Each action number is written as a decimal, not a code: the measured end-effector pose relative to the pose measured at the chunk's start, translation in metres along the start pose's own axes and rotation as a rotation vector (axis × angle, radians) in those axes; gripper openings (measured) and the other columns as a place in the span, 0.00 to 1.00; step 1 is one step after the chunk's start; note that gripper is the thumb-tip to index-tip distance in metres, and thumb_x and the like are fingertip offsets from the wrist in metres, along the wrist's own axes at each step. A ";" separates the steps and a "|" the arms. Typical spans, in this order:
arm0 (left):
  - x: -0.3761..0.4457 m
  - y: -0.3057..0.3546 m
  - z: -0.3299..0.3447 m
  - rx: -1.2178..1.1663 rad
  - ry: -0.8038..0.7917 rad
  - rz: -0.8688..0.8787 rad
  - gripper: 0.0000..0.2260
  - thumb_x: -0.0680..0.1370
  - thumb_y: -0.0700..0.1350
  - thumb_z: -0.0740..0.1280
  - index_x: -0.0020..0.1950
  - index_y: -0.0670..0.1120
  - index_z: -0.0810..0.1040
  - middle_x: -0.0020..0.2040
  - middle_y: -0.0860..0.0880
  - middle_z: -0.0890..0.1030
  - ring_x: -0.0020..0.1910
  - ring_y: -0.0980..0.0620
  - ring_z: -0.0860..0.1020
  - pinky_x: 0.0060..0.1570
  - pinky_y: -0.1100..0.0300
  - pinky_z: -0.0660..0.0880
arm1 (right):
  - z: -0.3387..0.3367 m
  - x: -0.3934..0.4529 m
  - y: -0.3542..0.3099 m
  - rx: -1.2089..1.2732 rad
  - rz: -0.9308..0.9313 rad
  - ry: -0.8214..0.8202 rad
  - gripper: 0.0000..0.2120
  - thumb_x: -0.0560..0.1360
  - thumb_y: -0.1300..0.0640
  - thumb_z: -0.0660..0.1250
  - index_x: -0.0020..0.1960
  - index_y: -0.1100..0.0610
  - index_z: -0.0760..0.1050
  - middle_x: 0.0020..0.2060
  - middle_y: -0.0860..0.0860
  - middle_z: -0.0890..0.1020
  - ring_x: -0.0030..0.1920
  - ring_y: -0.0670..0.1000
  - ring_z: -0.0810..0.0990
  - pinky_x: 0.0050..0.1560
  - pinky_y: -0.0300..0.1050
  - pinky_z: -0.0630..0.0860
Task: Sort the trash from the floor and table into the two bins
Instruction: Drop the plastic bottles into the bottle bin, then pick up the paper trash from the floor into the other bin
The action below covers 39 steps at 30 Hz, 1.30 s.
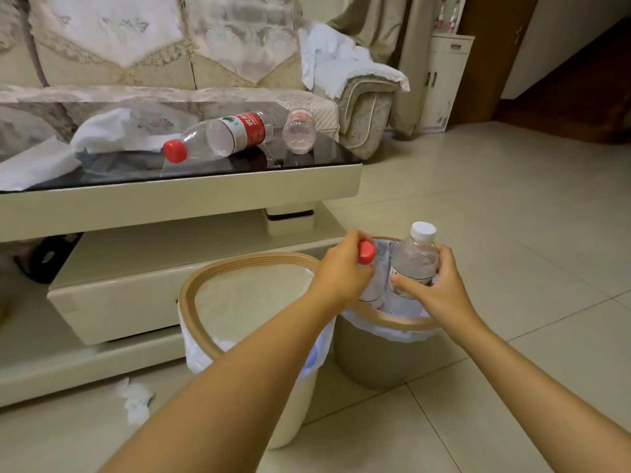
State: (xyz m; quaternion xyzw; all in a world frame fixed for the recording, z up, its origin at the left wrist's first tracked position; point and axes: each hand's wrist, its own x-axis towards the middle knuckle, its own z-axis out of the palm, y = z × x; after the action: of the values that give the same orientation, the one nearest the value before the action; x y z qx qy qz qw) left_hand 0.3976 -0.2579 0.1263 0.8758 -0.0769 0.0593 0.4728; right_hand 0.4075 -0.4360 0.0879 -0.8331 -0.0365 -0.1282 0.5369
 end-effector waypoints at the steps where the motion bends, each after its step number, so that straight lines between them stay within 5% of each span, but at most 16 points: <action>1: 0.001 -0.003 0.001 0.044 0.001 -0.010 0.15 0.76 0.40 0.67 0.61 0.48 0.71 0.55 0.47 0.78 0.51 0.47 0.76 0.51 0.53 0.75 | 0.002 0.001 0.004 -0.023 -0.003 -0.008 0.34 0.61 0.46 0.78 0.62 0.43 0.66 0.57 0.46 0.76 0.59 0.50 0.76 0.59 0.54 0.76; 5: 0.006 -0.014 0.007 0.380 -0.008 0.013 0.10 0.76 0.42 0.66 0.57 0.47 0.77 0.56 0.46 0.76 0.51 0.45 0.76 0.48 0.54 0.75 | 0.009 0.001 0.014 -0.128 0.034 -0.022 0.36 0.63 0.56 0.77 0.67 0.49 0.64 0.59 0.46 0.72 0.62 0.52 0.72 0.62 0.55 0.73; 8: 0.005 -0.020 0.010 0.444 -0.028 -0.022 0.12 0.76 0.41 0.66 0.59 0.47 0.79 0.60 0.46 0.75 0.53 0.43 0.77 0.52 0.51 0.77 | 0.012 -0.002 0.022 -0.209 0.039 -0.045 0.39 0.63 0.52 0.76 0.68 0.47 0.60 0.60 0.46 0.71 0.62 0.52 0.73 0.59 0.54 0.74; 17: -0.016 -0.042 -0.003 0.425 0.029 -0.031 0.11 0.79 0.45 0.63 0.60 0.49 0.77 0.55 0.47 0.79 0.52 0.48 0.78 0.52 0.57 0.76 | 0.014 -0.004 0.034 -0.345 -0.027 -0.020 0.10 0.72 0.48 0.69 0.51 0.51 0.75 0.51 0.51 0.79 0.49 0.50 0.78 0.48 0.49 0.76; 23: -0.065 -0.060 -0.056 0.556 0.120 0.031 0.12 0.79 0.49 0.63 0.62 0.50 0.77 0.59 0.51 0.79 0.55 0.51 0.77 0.54 0.56 0.73 | 0.025 -0.022 0.015 -0.350 -0.090 -0.029 0.22 0.74 0.54 0.68 0.67 0.54 0.70 0.63 0.54 0.74 0.62 0.55 0.74 0.55 0.47 0.70; 26: -0.108 -0.078 -0.091 0.557 0.207 -0.023 0.10 0.79 0.50 0.64 0.59 0.53 0.78 0.57 0.55 0.81 0.51 0.55 0.78 0.46 0.60 0.75 | 0.041 -0.041 -0.013 -0.277 -0.202 -0.058 0.25 0.72 0.51 0.67 0.68 0.55 0.69 0.64 0.55 0.72 0.64 0.55 0.72 0.59 0.44 0.67; 29: -0.152 -0.082 -0.118 0.545 0.253 -0.085 0.10 0.78 0.52 0.65 0.58 0.54 0.79 0.55 0.58 0.81 0.50 0.57 0.78 0.45 0.59 0.76 | 0.061 -0.069 -0.047 -0.197 -0.302 -0.099 0.25 0.73 0.52 0.69 0.68 0.55 0.69 0.64 0.52 0.72 0.63 0.48 0.70 0.58 0.27 0.62; 32: -0.197 -0.080 -0.143 0.501 0.244 -0.103 0.10 0.77 0.53 0.65 0.57 0.54 0.79 0.53 0.58 0.81 0.51 0.59 0.79 0.48 0.56 0.78 | 0.080 -0.102 -0.084 -0.118 -0.416 -0.206 0.22 0.75 0.60 0.67 0.67 0.55 0.70 0.61 0.47 0.72 0.59 0.44 0.71 0.57 0.25 0.65; 39: -0.325 -0.097 -0.181 0.550 0.154 -0.272 0.10 0.77 0.56 0.65 0.57 0.56 0.77 0.51 0.59 0.81 0.48 0.63 0.78 0.47 0.59 0.78 | 0.128 -0.192 -0.123 -0.139 -0.565 -0.598 0.19 0.74 0.56 0.66 0.64 0.55 0.72 0.58 0.49 0.77 0.58 0.46 0.74 0.59 0.30 0.66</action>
State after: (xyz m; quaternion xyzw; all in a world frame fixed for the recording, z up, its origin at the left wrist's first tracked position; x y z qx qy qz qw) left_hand 0.0915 -0.0282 0.0879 0.9660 0.0960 0.0804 0.2263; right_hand 0.2204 -0.2537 0.0978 -0.8250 -0.4092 -0.0249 0.3890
